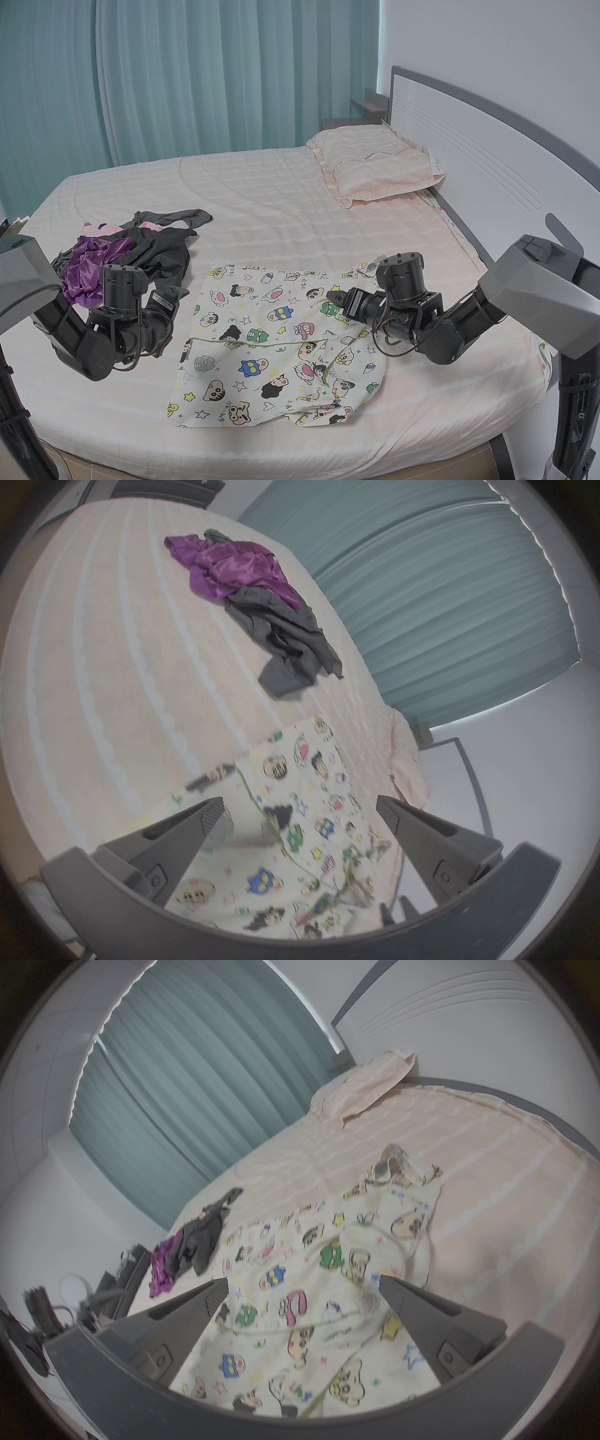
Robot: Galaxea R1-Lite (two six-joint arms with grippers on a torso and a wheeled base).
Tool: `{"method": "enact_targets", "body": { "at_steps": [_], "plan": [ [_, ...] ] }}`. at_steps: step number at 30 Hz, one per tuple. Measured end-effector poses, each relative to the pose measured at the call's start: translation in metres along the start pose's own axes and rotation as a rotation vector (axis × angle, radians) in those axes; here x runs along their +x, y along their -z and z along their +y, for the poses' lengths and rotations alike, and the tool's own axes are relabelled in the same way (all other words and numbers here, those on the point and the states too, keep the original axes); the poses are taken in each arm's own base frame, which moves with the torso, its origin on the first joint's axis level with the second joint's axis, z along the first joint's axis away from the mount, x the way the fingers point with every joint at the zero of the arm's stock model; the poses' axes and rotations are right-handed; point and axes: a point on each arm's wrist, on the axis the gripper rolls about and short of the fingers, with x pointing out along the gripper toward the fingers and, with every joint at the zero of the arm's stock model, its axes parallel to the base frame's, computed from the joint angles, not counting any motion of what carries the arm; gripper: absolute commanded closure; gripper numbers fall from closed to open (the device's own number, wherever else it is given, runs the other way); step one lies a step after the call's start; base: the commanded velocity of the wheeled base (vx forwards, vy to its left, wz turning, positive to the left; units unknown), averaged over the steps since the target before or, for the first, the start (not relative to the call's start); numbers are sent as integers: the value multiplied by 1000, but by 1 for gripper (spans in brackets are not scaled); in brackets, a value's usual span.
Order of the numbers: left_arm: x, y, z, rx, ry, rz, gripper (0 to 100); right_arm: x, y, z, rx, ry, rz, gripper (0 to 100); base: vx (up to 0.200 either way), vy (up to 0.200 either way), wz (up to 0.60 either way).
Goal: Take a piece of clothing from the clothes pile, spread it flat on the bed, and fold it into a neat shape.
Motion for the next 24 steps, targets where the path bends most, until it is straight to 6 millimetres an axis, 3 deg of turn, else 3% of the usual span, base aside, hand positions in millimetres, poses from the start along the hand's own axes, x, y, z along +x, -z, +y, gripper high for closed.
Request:
{"method": "enact_targets", "body": {
  "at_steps": [8,22,23,24],
  "plan": [
    [-20,15,3,-14,23,41,0,-2,26,-2,-89,67,56,0,0,0,0],
    [-23,14,5,-18,19,42,0,22,22,-4,-185,131,56,0,0,0,0],
    [-23,14,4,-19,20,41,0,24,23,-3,-190,132,57,100,0,0,0],
    [-23,14,4,-20,20,41,0,27,24,-4,-193,132,57,100,0,0,0]
  ]
}}
